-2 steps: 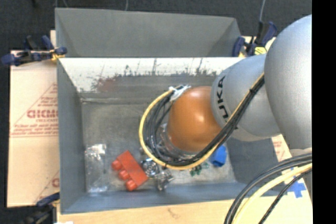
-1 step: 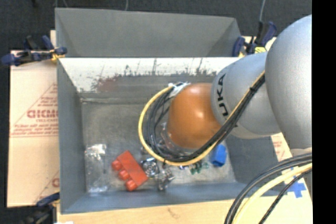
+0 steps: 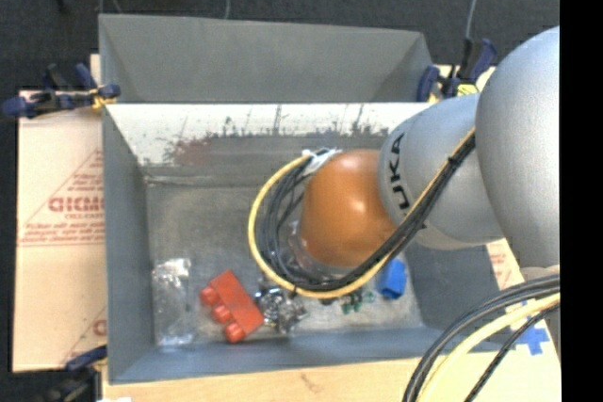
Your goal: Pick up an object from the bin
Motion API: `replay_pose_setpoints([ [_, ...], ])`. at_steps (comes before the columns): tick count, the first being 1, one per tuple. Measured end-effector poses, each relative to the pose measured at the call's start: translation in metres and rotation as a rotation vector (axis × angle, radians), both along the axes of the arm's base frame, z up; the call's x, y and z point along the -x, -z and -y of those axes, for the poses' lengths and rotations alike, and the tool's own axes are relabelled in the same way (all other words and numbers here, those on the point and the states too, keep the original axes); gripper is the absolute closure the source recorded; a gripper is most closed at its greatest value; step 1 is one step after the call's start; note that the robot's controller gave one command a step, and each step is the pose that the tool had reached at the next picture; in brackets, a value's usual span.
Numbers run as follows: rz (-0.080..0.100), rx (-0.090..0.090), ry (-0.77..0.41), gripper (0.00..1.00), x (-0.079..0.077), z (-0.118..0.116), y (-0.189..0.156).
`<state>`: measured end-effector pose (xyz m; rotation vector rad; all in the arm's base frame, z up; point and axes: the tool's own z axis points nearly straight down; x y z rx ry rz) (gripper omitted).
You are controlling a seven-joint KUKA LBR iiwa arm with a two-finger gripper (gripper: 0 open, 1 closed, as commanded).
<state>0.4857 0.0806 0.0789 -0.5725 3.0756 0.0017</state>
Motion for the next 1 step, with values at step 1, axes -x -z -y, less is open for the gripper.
replay_pose_setpoints([
  [1,-0.003,0.003,0.005,1.0,-0.0026,0.0004,-0.0893],
])
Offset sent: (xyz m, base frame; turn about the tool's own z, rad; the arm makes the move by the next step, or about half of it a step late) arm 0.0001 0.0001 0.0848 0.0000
